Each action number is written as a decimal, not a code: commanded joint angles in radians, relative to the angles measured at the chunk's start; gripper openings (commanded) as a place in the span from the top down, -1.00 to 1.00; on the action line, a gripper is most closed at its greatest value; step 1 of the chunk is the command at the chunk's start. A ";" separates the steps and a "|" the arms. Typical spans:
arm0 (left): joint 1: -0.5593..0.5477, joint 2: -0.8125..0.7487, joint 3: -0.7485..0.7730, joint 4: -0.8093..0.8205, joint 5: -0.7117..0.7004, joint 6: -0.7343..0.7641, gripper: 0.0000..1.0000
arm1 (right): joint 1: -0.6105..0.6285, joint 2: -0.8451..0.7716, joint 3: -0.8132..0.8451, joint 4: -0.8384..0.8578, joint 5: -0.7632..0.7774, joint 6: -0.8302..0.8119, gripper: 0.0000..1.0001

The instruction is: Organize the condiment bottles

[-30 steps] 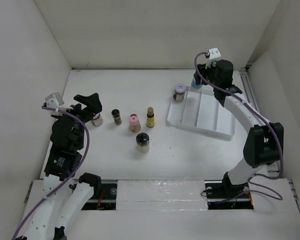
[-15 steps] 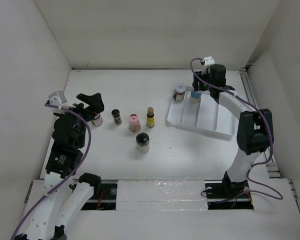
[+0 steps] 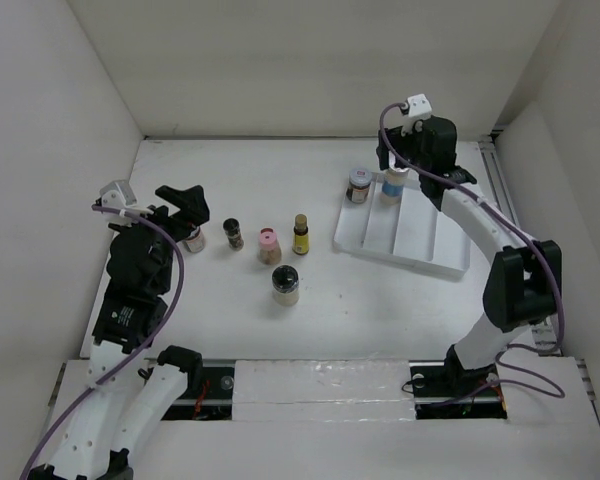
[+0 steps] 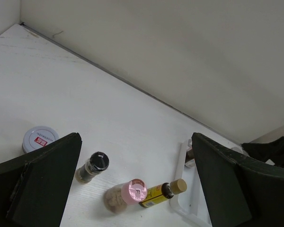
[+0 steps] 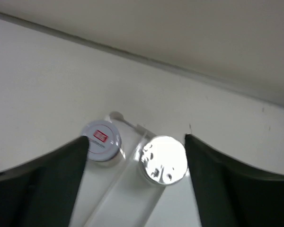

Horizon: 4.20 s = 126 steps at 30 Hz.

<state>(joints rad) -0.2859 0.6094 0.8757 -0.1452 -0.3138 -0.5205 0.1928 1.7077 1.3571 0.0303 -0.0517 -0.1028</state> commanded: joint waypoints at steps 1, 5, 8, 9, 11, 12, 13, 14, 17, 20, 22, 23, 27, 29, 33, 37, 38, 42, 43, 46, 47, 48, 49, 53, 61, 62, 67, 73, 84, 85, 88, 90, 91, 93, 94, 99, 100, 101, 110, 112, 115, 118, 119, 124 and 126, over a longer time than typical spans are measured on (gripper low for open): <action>0.002 0.009 0.012 0.052 -0.010 0.016 -0.99 | 0.088 -0.114 0.019 0.072 -0.075 -0.008 -0.78; 0.002 -0.022 0.012 0.042 -0.083 -0.002 -0.92 | 0.291 -0.059 0.105 0.072 -0.296 -0.017 0.43; 0.002 -0.066 0.012 0.029 -0.149 -0.029 -0.71 | 0.414 0.067 0.246 0.042 -0.387 -0.041 0.59; 0.002 -0.095 0.012 0.029 -0.168 -0.029 -0.56 | 0.483 0.105 0.339 0.024 -0.398 -0.052 0.56; 0.002 -0.120 0.012 0.029 -0.192 -0.029 -0.05 | 0.537 0.225 0.439 -0.025 -0.425 -0.052 0.44; 0.002 -0.132 0.012 0.029 -0.203 -0.029 0.05 | 0.578 0.263 0.483 -0.035 -0.436 -0.052 0.35; 0.002 -0.157 0.003 0.038 -0.203 -0.029 0.05 | 0.597 0.303 0.578 -0.047 -0.436 -0.052 0.16; 0.002 -0.166 0.003 0.051 -0.203 -0.020 0.05 | 0.612 0.385 0.635 -0.099 -0.424 -0.052 0.06; 0.002 -0.175 0.015 0.052 -0.203 -0.019 -0.13 | 0.658 0.557 0.874 -0.183 -0.424 -0.061 -0.40; 0.002 -0.198 0.026 0.048 -0.203 -0.019 -0.57 | 0.701 0.718 1.105 -0.289 -0.360 -0.061 -0.71; 0.002 -0.198 0.026 0.049 -0.212 -0.019 -0.70 | 0.723 0.777 1.189 -0.319 -0.312 -0.061 -0.81; 0.002 -0.209 0.026 0.049 -0.212 -0.019 -0.73 | 0.732 0.797 1.211 -0.319 -0.298 -0.061 -0.92; 0.002 -0.237 0.026 0.052 -0.186 -0.029 -0.79 | 0.772 0.849 1.202 -0.251 -0.180 -0.061 -1.00; 0.002 -0.237 0.026 0.052 -0.177 -0.029 -0.79 | 0.781 0.871 1.202 -0.222 -0.169 -0.061 -1.00; 0.002 -0.258 0.017 0.061 -0.157 -0.029 -0.79 | 0.824 0.921 1.235 -0.187 -0.134 -0.061 -1.00; 0.002 -0.270 0.017 0.061 -0.146 -0.029 -0.79 | 0.846 0.980 1.267 -0.164 -0.083 -0.061 -1.00; 0.002 -0.270 0.017 0.061 -0.146 -0.029 -0.79 | 0.846 0.980 1.268 -0.164 -0.071 -0.061 -1.00; 0.002 -0.270 0.008 0.061 -0.146 -0.029 -0.79 | 0.855 1.003 1.268 -0.130 -0.008 -0.052 -1.00; 0.002 -0.281 0.008 0.061 -0.136 -0.029 -0.79 | 0.855 1.012 1.268 -0.119 0.016 -0.052 -1.00; 0.002 -0.281 0.008 0.070 -0.136 -0.029 -0.79 | 0.855 1.021 1.258 -0.096 0.035 -0.052 -1.00; 0.002 -0.281 0.008 0.070 -0.127 -0.029 -0.79 | 0.855 1.021 1.258 -0.096 0.044 -0.052 -1.00; 0.002 -0.281 0.008 0.070 -0.126 -0.029 -0.79 | 0.855 1.032 1.258 -0.087 0.044 -0.052 -1.00; 0.002 -0.281 0.008 0.070 -0.126 -0.029 -0.79 | 0.855 1.032 1.258 -0.087 0.056 -0.041 -1.00; 0.002 -0.281 0.008 0.070 -0.116 -0.029 -0.79 | 0.855 1.017 1.225 -0.043 0.122 -0.041 -1.00; 0.002 -0.270 -0.001 0.070 -0.116 -0.019 -0.79 | 0.846 1.035 1.231 -0.033 0.073 -0.032 -1.00; 0.002 -0.270 -0.001 0.070 -0.116 -0.019 -0.79 | 0.846 1.044 1.219 -0.033 0.073 -0.020 -1.00; 0.002 -0.270 -0.001 0.070 -0.116 -0.019 -0.79 | 0.846 1.069 1.240 -0.033 0.033 -0.002 -1.00; 0.002 -0.270 -0.001 0.070 -0.116 -0.019 -0.79 | 0.846 1.089 1.249 -0.012 0.033 -0.002 -0.96; 0.002 -0.270 -0.011 0.070 -0.107 -0.010 -0.79 | 0.846 0.969 1.127 0.223 0.004 0.008 -0.19; 0.002 -0.270 -0.011 0.070 -0.107 -0.010 -0.79 | 0.846 0.954 1.116 0.232 -0.008 0.008 -0.16; 0.002 -0.270 -0.011 0.070 -0.107 -0.010 -0.79 | 0.846 0.857 0.999 0.316 -0.023 0.008 -0.13; 0.002 -0.270 -0.011 0.079 -0.107 -0.010 -0.79 | 0.846 0.763 0.889 0.365 -0.034 0.008 -0.13; 0.002 -0.270 -0.011 0.079 -0.107 -0.010 -0.79 | 0.846 0.730 0.857 0.419 -0.043 0.008 -0.13; 0.002 -0.270 -0.011 0.079 -0.107 -0.010 -0.79 | 0.846 0.667 0.783 0.459 -0.066 0.008 -0.13; 0.002 -0.270 -0.011 0.079 -0.107 -0.010 -0.79 | 0.846 0.608 0.763 0.480 -0.080 0.008 -0.13; 0.002 -0.280 -0.011 0.070 -0.126 -0.010 -0.79 | 0.798 0.440 0.643 0.618 -0.197 0.054 -0.13; 0.002 -0.280 -0.011 0.070 -0.136 -0.001 -0.79 | 0.787 0.410 0.579 0.635 -0.207 0.064 -0.13; 0.002 -0.289 -0.011 0.070 -0.136 -0.001 -0.79 | 0.778 0.339 0.539 0.651 -0.208 0.080 -0.13; 0.002 -0.260 -0.029 0.070 -0.077 -0.001 -0.79 | 0.509 -0.098 -0.013 0.746 -0.110 0.135 -0.16; 0.002 -0.249 -0.029 0.070 -0.062 -0.001 -0.79 | 0.440 -0.210 -0.169 0.706 -0.073 0.135 -0.16; 0.002 -0.231 -0.029 0.081 -0.034 -0.010 -0.79 | 0.318 -0.313 -0.331 0.646 0.044 0.111 -0.16; 0.002 -0.206 -0.029 0.081 -0.034 -0.010 -0.79 | 0.234 -0.326 -0.419 0.599 0.069 0.088 -0.16; 0.002 -0.206 -0.029 0.081 -0.024 -0.010 -0.79 | 0.218 -0.326 -0.432 0.599 0.049 0.087 -0.16; 0.002 -0.181 -0.029 0.081 -0.013 -0.010 -0.79 | 0.182 -0.243 -0.451 0.611 -0.020 0.087 -0.16; 0.002 -0.172 -0.029 0.081 -0.013 -0.010 -0.79 | 0.181 -0.192 -0.437 0.611 -0.045 0.087 -0.16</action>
<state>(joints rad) -0.2859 0.4221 0.8455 -0.1081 -0.3462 -0.5381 0.3725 1.5105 0.8715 0.4831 -0.0353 -0.0113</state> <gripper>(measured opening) 0.891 0.692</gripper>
